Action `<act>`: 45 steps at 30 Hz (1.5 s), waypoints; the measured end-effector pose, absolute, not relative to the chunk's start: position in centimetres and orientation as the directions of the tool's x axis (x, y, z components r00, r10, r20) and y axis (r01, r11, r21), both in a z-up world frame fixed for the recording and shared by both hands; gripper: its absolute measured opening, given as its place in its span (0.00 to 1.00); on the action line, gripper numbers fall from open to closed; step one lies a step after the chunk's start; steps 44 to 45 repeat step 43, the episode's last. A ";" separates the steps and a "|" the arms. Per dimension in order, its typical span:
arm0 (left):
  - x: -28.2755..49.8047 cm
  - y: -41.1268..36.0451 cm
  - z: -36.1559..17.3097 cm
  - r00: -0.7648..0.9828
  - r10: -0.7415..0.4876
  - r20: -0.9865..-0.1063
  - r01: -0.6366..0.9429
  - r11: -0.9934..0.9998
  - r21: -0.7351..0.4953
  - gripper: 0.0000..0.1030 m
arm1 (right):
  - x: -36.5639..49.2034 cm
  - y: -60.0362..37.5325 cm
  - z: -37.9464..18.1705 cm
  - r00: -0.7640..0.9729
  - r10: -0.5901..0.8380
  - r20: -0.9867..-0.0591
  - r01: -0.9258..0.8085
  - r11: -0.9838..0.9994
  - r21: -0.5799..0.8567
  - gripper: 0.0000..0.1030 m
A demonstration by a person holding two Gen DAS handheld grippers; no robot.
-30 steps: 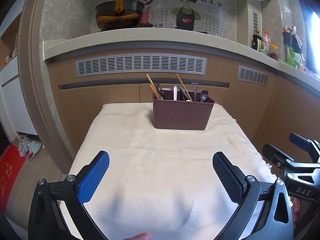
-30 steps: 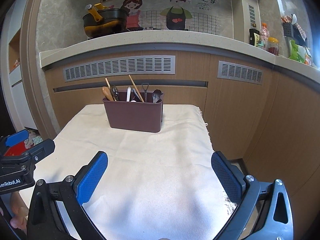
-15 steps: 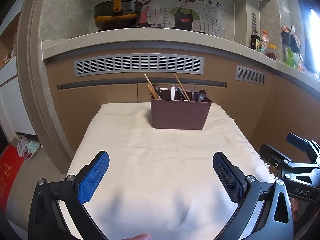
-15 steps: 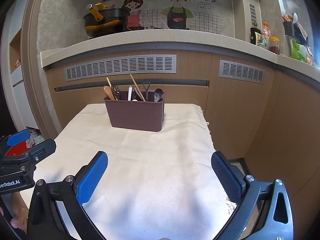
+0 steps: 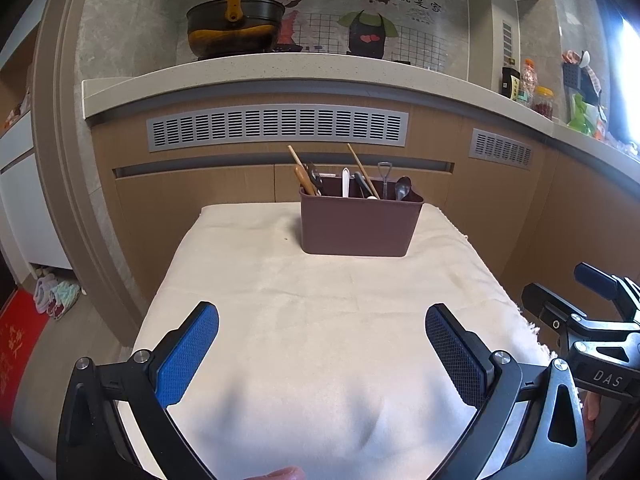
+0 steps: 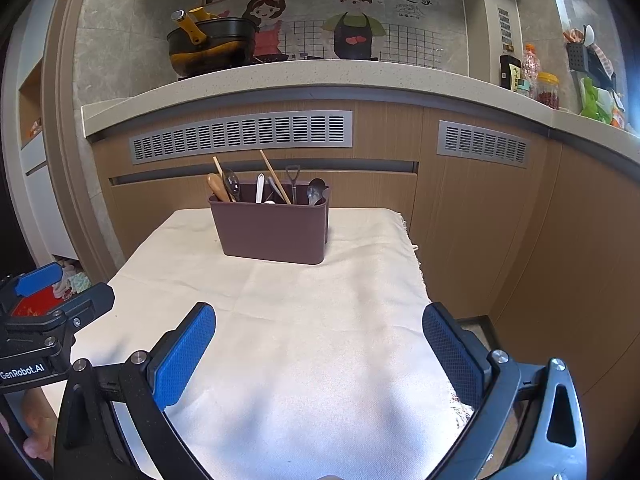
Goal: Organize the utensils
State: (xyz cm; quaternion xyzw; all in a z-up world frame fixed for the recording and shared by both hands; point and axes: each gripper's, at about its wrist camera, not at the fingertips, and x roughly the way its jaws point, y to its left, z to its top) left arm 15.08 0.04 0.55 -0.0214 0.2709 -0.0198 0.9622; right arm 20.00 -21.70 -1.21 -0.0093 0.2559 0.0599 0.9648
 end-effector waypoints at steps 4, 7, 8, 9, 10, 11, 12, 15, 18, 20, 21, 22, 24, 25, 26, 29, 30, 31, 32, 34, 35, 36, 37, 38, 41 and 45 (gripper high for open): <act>15.1 0.0 0.6 0.853 -0.050 -0.520 0.027 0.998 -0.052 1.00 | 19.9 -21.7 -1.1 0.862 0.115 -0.493 -0.124 0.992 0.014 1.00; 15.0 0.0 0.5 0.854 -0.049 -0.519 0.027 0.998 -0.049 1.00 | 19.9 -21.7 -1.0 0.865 0.114 -0.489 -0.124 0.992 0.012 1.00; 15.0 0.0 0.5 0.854 -0.049 -0.519 0.027 0.998 -0.049 1.00 | 19.8 -21.7 -1.0 0.865 0.114 -0.488 -0.124 0.992 0.013 1.00; 15.0 0.0 0.5 0.854 -0.049 -0.519 0.028 0.998 -0.049 1.00 | 19.8 -21.8 -0.9 0.866 0.115 -0.487 -0.124 0.992 0.014 1.00; 15.0 0.0 0.5 0.854 -0.049 -0.518 0.029 0.998 -0.048 1.00 | 19.8 -21.8 -0.9 0.866 0.114 -0.487 -0.123 0.992 0.015 1.00; 15.0 0.0 0.6 0.854 -0.049 -0.518 0.029 0.998 -0.047 1.00 | 19.8 -21.8 -0.9 0.866 0.114 -0.486 -0.122 0.992 0.015 1.00; 15.0 0.0 0.6 0.854 -0.049 -0.518 0.029 0.998 -0.047 1.00 | 19.8 -21.9 -0.9 0.866 0.114 -0.486 -0.122 0.992 0.015 1.00; 15.0 0.0 0.6 0.854 -0.049 -0.518 0.030 0.999 -0.045 1.00 | 19.9 -21.9 -0.8 0.866 0.114 -0.487 -0.122 0.992 0.016 1.00; 15.0 0.0 0.6 0.854 -0.049 -0.518 0.029 0.999 -0.046 1.00 | 19.9 -22.0 -0.9 0.866 0.114 -0.487 -0.122 0.992 0.015 1.00; 15.0 0.0 0.6 0.854 -0.051 -0.519 0.030 0.998 -0.048 1.00 | 19.9 -22.0 -0.9 0.865 0.114 -0.488 -0.122 0.992 0.016 1.00; 15.0 0.0 0.6 0.853 -0.051 -0.519 0.030 0.998 -0.049 1.00 | 19.9 -22.0 -0.9 0.865 0.114 -0.488 -0.122 0.992 0.017 1.00; 15.0 0.0 0.6 0.853 -0.051 -0.519 0.030 0.998 -0.048 1.00 | 19.9 -22.0 -0.9 0.865 0.115 -0.488 -0.122 0.992 0.018 1.00; 15.0 0.0 0.6 0.853 -0.051 -0.519 0.031 0.998 -0.047 1.00 | 19.9 -22.0 -0.9 0.866 0.114 -0.488 -0.121 0.992 0.017 1.00; 15.0 0.0 0.6 0.853 -0.051 -0.519 0.031 0.998 -0.047 1.00 | 19.9 -22.0 -0.9 0.866 0.114 -0.487 -0.122 0.992 0.017 1.00; 15.0 0.0 0.6 0.854 -0.051 -0.517 0.030 0.998 -0.047 1.00 | 19.8 -22.0 -0.9 0.866 0.114 -0.486 -0.121 0.992 0.016 1.00; 15.0 0.0 0.7 0.855 -0.048 -0.517 0.029 0.999 -0.044 1.00 | 19.8 -22.0 -0.9 0.866 0.113 -0.486 -0.121 0.993 0.016 1.00; 15.0 0.1 0.7 0.855 -0.048 -0.516 0.029 0.999 -0.043 1.00 | 19.9 -22.0 -0.9 0.866 0.114 -0.487 -0.121 0.993 0.017 1.00; 15.0 0.1 0.7 0.855 -0.049 -0.516 0.030 0.999 -0.044 1.00 | 19.8 -22.0 -0.9 0.867 0.114 -0.485 -0.121 0.993 0.017 1.00; 15.0 0.1 0.7 0.855 -0.048 -0.516 0.030 0.999 -0.044 1.00 | 19.8 -22.0 -0.9 0.868 0.113 -0.484 -0.120 0.993 0.016 1.00; 15.0 0.0 0.7 0.855 -0.048 -0.517 0.030 0.999 -0.042 1.00 | 19.8 -22.1 -0.8 0.867 0.114 -0.485 -0.121 0.993 0.017 1.00; 15.0 0.1 0.7 0.855 -0.047 -0.517 0.031 0.999 -0.040 1.00 | 19.8 -22.1 -0.9 0.866 0.115 -0.486 -0.121 0.992 0.018 1.00; 15.0 0.1 0.7 0.855 -0.047 -0.516 0.031 0.999 -0.041 1.00 | 19.8 -22.1 -0.8 0.866 0.115 -0.486 -0.122 0.992 0.019 1.00; 15.0 0.1 0.7 0.855 -0.048 -0.517 0.031 0.999 -0.042 1.00 | 19.7 -22.1 -0.8 0.866 0.116 -0.486 -0.122 0.992 0.020 1.00; 15.0 0.1 0.7 0.854 -0.048 -0.517 0.031 0.999 -0.042 1.00 | 19.7 -22.1 -0.8 0.866 0.117 -0.486 -0.123 0.992 0.020 1.00; 15.1 0.2 0.7 0.855 -0.044 -0.518 0.029 0.999 -0.038 1.00 | 19.7 -22.2 -0.8 0.867 0.116 -0.485 -0.123 0.992 0.018 1.00; 15.1 0.3 0.6 0.857 -0.042 -0.513 0.029 0.999 -0.034 1.00 | 19.8 -22.2 -0.8 0.866 0.119 -0.486 -0.125 0.992 0.020 1.00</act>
